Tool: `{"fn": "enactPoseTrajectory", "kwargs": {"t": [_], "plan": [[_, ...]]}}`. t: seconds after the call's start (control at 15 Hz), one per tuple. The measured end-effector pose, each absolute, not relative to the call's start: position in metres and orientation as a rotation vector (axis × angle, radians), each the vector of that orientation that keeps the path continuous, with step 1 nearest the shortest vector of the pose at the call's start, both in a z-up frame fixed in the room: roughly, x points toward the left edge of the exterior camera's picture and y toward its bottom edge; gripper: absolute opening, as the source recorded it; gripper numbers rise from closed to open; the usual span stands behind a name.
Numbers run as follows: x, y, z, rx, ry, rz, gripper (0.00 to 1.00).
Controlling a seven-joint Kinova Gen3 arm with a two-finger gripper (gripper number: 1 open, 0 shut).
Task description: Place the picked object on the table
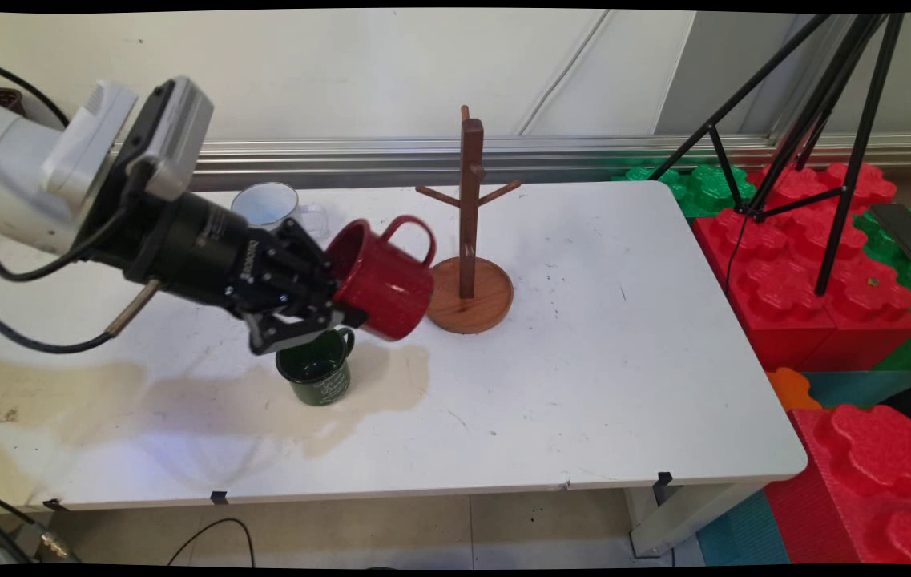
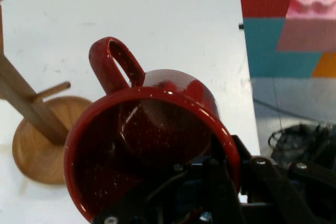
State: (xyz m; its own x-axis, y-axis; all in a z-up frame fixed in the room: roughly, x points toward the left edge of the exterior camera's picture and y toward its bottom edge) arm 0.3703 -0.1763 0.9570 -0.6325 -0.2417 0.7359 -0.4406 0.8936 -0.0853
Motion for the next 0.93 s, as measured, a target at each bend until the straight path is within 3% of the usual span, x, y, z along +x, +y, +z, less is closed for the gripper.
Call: {"fn": "enactPoseTrajectory", "kwargs": {"t": [0.93], "plan": [[0.443,-0.144,0.947,0.515,-2.512,0.402,0.0]]}}
